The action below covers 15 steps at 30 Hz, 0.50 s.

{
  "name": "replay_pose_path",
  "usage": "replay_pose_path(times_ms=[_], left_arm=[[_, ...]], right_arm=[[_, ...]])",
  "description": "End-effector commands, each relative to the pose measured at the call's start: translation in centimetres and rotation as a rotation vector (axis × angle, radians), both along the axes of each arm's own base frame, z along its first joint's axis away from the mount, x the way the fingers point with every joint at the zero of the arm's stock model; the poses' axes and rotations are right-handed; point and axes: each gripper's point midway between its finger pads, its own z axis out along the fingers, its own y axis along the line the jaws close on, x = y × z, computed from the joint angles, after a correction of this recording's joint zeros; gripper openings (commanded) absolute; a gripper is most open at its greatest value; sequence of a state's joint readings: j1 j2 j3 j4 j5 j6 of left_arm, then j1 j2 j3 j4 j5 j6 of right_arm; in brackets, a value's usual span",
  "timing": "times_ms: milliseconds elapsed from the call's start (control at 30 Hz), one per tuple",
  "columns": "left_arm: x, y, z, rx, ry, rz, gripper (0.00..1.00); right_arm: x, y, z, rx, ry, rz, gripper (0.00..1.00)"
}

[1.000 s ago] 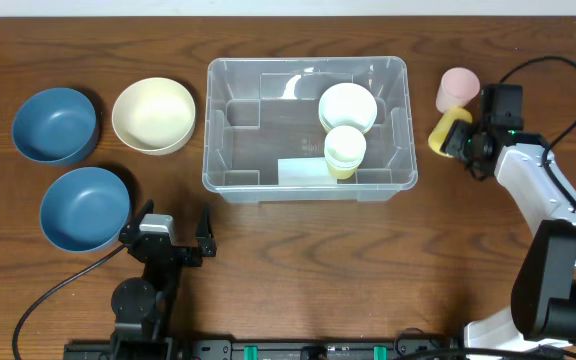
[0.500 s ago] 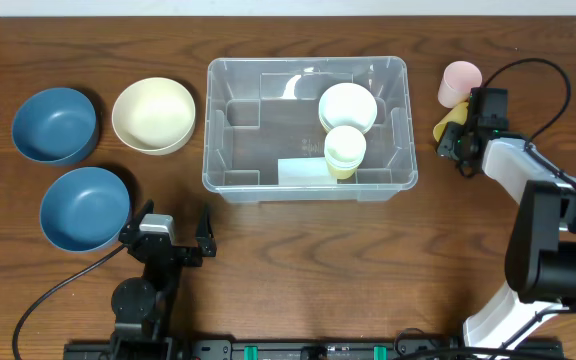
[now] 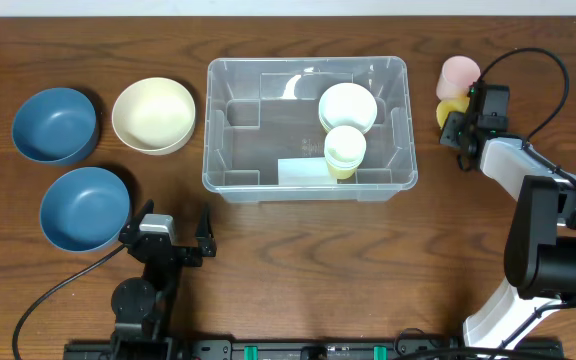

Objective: Pack container
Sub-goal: 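Release and move the right gripper to grasp the other yellow cup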

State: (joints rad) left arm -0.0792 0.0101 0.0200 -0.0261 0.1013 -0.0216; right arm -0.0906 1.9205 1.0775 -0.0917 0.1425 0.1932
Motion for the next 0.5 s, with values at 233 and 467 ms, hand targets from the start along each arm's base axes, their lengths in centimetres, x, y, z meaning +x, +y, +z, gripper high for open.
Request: replay_pose_path(times_ms=[233, 467], left_arm=[[-0.1, -0.1, -1.5, 0.015, 0.045, -0.012, 0.98], [-0.1, -0.1, -1.5, 0.015, 0.045, -0.012, 0.98]], right_arm=[[-0.3, -1.0, 0.0, -0.036, 0.012, -0.017, 0.01], [-1.8, -0.8, -0.7, 0.017, 0.066, -0.085, 0.01]])
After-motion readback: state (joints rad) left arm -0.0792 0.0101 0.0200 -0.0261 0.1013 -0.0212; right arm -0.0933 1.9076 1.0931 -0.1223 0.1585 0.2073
